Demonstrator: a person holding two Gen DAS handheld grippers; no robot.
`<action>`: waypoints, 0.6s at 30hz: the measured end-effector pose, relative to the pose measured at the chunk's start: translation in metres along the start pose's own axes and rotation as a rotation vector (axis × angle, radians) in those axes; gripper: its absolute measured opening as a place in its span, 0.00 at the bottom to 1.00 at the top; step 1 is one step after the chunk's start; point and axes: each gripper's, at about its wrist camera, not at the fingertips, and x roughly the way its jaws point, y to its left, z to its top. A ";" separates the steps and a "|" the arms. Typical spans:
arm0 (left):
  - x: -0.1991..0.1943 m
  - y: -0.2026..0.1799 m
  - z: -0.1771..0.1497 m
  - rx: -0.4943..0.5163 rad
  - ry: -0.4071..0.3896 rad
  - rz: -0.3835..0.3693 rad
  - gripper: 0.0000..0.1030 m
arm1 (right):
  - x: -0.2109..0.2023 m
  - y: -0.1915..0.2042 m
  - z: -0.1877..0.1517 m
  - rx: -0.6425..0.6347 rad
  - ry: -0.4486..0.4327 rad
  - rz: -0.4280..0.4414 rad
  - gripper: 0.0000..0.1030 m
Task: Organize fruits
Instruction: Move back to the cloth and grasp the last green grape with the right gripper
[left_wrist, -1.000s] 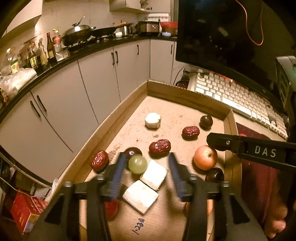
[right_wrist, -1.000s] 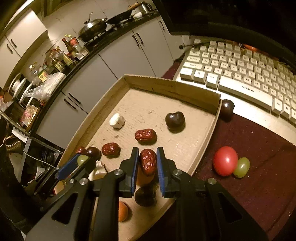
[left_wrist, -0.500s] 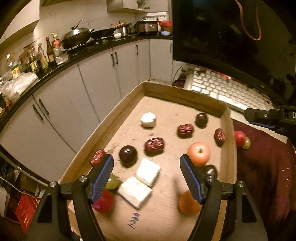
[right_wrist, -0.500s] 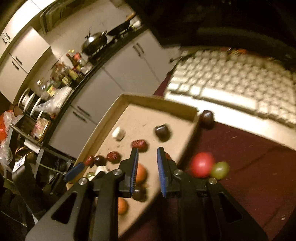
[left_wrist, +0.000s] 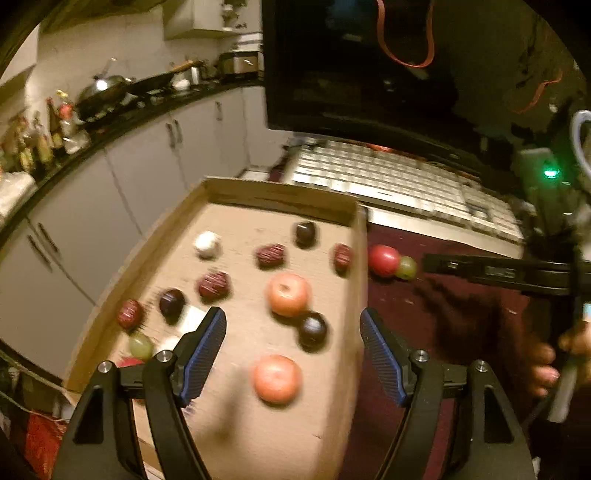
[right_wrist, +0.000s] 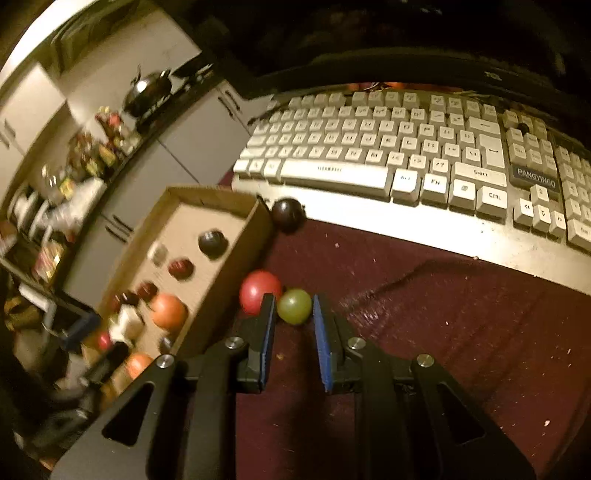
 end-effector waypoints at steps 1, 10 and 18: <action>-0.001 -0.005 -0.003 0.007 0.008 -0.030 0.73 | 0.000 -0.002 -0.002 -0.007 0.001 -0.004 0.22; 0.024 -0.061 -0.023 0.104 0.083 -0.188 0.73 | -0.013 -0.019 -0.005 0.016 -0.034 -0.041 0.22; 0.037 -0.061 -0.008 0.113 0.026 -0.183 0.73 | -0.012 -0.014 -0.003 -0.005 -0.040 -0.024 0.22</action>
